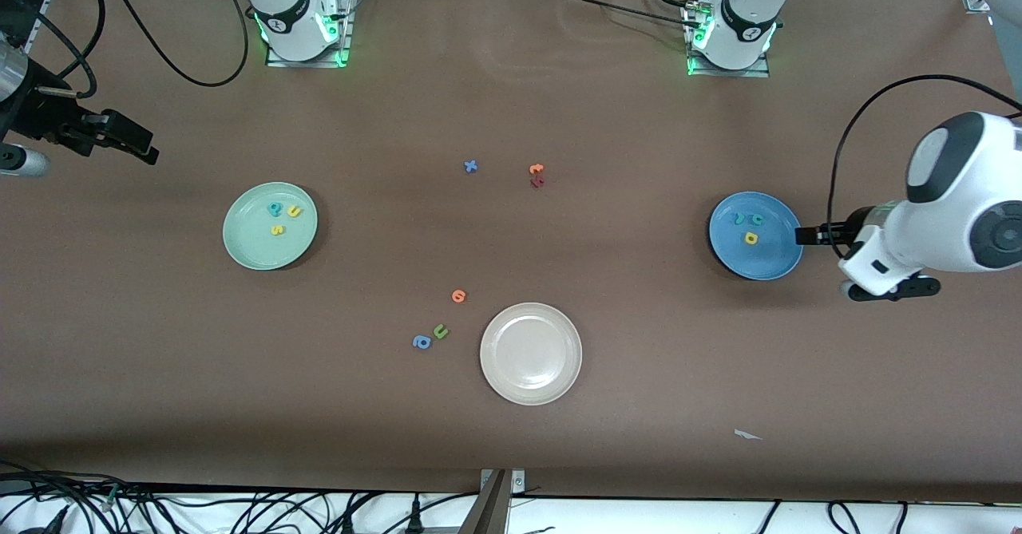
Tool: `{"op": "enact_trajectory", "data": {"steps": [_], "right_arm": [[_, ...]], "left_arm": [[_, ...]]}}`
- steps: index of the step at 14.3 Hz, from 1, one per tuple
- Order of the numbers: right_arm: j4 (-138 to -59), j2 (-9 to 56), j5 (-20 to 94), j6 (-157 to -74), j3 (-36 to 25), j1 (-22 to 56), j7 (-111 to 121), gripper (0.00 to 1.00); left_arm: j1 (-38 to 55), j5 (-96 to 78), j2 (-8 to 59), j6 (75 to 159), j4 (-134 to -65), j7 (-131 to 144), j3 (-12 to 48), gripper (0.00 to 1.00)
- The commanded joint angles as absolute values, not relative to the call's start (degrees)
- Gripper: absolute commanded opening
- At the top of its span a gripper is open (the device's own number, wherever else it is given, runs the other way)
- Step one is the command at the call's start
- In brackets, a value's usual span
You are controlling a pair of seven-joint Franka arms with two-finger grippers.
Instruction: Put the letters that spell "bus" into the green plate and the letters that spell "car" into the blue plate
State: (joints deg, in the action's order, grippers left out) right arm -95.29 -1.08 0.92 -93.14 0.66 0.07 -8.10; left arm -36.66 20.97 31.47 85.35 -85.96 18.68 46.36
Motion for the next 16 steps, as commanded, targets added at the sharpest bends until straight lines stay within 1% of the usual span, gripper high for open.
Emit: {"op": "enact_trajectory", "data": {"steps": [1, 2, 3, 4, 5, 7, 9, 10, 16], "right_arm": [[-94.0, -0.7, 1.8, -92.1, 0.4, 0.2, -7.4, 1.00], [-94.0, -0.7, 1.8, -92.1, 0.4, 0.2, -7.4, 1.00], [-94.0, -0.7, 1.8, -92.1, 0.4, 0.2, -7.4, 1.00], [-94.0, -0.7, 1.8, -92.1, 0.5, 0.2, -7.4, 1.00], [-94.0, -0.7, 1.8, -92.1, 0.4, 0.2, -7.4, 1.00], [-94.0, -0.7, 1.8, -92.1, 0.4, 0.2, -7.5, 1.00], [-94.0, -0.7, 1.8, -92.1, 0.4, 0.2, -7.5, 1.00], [-94.0, -0.8, 1.8, -92.0, 0.4, 0.2, -7.4, 1.00], [-94.0, -0.8, 1.8, -90.5, 0.4, 0.2, -7.6, 1.00]], "left_arm": [[-20.4, 8.1, 24.3, 82.9, -82.1, 12.2, 25.3, 1.00], [-15.6, 3.0, 22.3, 83.2, -82.2, 11.4, 18.3, 0.99], [-12.8, -0.2, 20.8, 84.8, -82.2, 11.4, 14.5, 0.98], [-11.9, -1.0, 18.8, 87.6, -83.2, 11.6, 14.2, 0.94], [-11.1, -1.1, 17.2, 90.0, -85.5, 12.4, 14.2, 0.94], [-9.4, -1.3, 13.5, 95.9, -90.8, 12.8, 12.5, 0.95], [-5.6, -1.4, 9.4, 101.9, -96.5, 12.8, 8.2, 0.96], [-5.0, -1.4, 8.5, 104.0, -97.8, 12.8, 7.7, 0.99], [-7.2, -2.8, 9.2, 103.9, -96.6, 12.1, 7.7, 1.00]]}}
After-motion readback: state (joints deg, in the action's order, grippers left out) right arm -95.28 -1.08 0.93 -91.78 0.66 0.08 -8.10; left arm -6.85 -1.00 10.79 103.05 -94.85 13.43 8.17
